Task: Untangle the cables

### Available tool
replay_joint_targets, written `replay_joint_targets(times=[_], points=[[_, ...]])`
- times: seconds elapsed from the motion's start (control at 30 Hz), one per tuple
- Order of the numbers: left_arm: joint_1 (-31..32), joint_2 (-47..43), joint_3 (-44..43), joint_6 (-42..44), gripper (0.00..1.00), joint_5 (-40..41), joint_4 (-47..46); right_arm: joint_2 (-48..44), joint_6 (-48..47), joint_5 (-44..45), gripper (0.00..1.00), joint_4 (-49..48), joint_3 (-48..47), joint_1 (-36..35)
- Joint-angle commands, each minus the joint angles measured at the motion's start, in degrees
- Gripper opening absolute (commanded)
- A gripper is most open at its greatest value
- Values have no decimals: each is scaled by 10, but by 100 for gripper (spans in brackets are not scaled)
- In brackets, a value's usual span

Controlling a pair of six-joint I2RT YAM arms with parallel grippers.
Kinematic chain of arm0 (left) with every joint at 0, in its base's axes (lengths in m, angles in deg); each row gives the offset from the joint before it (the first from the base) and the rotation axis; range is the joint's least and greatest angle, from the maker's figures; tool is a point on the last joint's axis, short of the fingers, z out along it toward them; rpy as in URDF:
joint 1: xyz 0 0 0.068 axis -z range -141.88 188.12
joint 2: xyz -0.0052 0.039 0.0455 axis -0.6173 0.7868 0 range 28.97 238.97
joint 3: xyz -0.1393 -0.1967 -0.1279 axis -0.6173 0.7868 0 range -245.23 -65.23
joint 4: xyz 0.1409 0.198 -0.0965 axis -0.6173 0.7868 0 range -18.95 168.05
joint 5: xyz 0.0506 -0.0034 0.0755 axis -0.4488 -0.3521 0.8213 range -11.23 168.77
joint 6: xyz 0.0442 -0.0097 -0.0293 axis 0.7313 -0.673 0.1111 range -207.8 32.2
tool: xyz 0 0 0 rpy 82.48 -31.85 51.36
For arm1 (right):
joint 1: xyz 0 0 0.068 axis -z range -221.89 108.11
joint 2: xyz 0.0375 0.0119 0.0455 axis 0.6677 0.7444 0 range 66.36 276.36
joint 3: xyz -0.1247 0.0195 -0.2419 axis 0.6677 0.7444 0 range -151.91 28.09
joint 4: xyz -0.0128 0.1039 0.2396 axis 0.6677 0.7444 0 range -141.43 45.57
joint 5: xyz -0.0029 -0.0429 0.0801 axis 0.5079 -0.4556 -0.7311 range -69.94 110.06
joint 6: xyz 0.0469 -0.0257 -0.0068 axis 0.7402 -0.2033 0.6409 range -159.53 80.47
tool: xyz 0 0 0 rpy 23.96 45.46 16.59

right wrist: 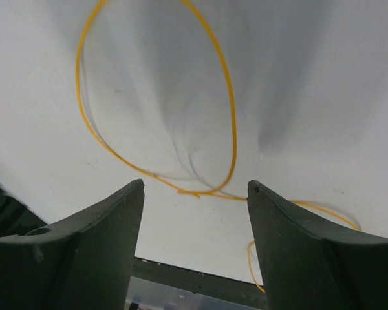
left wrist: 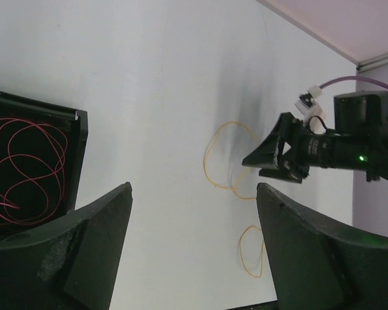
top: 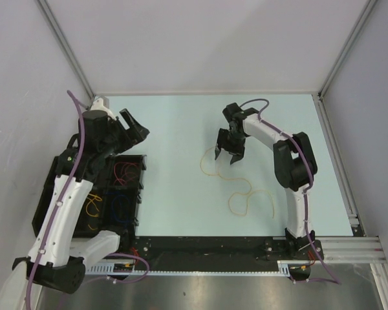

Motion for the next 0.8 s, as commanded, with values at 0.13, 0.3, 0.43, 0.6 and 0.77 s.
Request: replay_joint_targets(times=[0.13,0.3,0.43,0.6,0.77], points=[[3,-39,-56,39,82,2,32,68,2,19,44,13,-104,3],[4,-42,-64,45,82,17,35,70,-2,2,0,29,-117,0],[4,-36,-58,52,82,-12,15,46,2,-75,0,16,-162,-2],[15,-33,-28,50,81,-84,-61,14,51,-148,0,-9,-250,-3],[66,-19,-6,45,81,-115,-130,-2,92,-191,0,-8,-357,-6]])
